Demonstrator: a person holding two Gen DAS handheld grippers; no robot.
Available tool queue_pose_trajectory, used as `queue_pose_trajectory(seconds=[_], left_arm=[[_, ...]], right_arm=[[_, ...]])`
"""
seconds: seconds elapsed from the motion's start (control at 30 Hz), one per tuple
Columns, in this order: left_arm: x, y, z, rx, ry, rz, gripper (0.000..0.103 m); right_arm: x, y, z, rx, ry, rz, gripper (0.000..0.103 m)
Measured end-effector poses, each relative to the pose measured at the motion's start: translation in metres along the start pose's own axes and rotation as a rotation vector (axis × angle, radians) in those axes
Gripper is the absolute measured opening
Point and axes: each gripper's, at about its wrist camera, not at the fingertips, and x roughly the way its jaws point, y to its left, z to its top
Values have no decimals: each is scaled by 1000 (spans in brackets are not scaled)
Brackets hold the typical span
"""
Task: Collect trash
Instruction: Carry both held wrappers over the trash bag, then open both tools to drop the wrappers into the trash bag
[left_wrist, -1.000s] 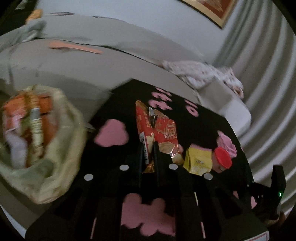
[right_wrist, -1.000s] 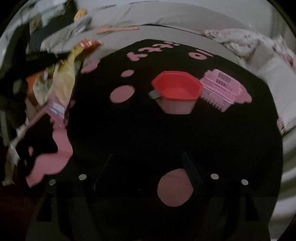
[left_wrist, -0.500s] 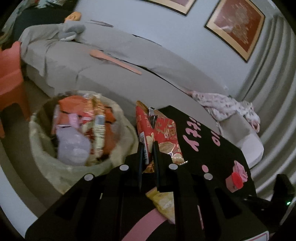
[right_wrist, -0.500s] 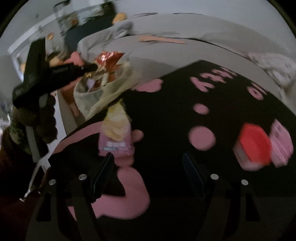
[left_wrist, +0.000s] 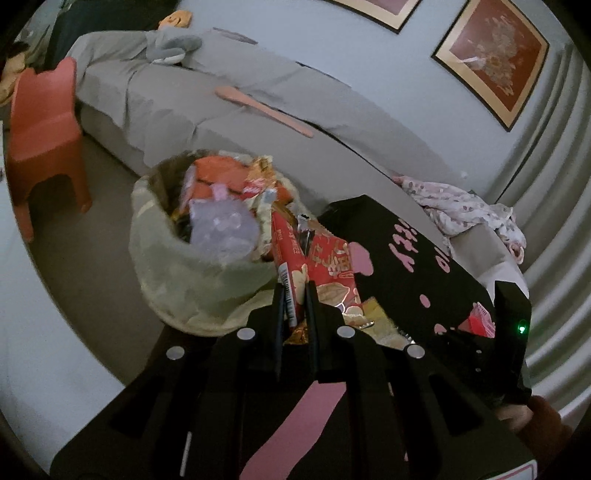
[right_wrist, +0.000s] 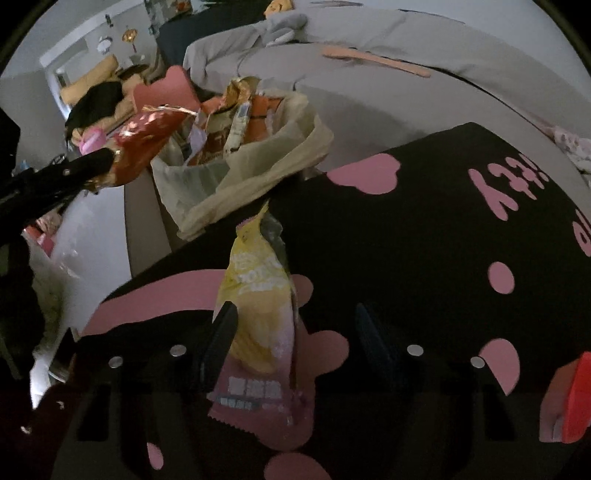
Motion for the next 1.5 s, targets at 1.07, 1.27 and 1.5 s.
queue_pose_trajectory(seconds=[1.07,1.27,1.5], left_arm=[[3,41,49,-47,-136,41,10],[87,59,71,-20,-6,129,10],[113,74,72,-31,63,219,15]], right_arm=[[-85,34,83,-126,-252,-32,7],[-70,21,105,-98,-235,-32,7],[-37,11,125,-101,-197,-7,7]])
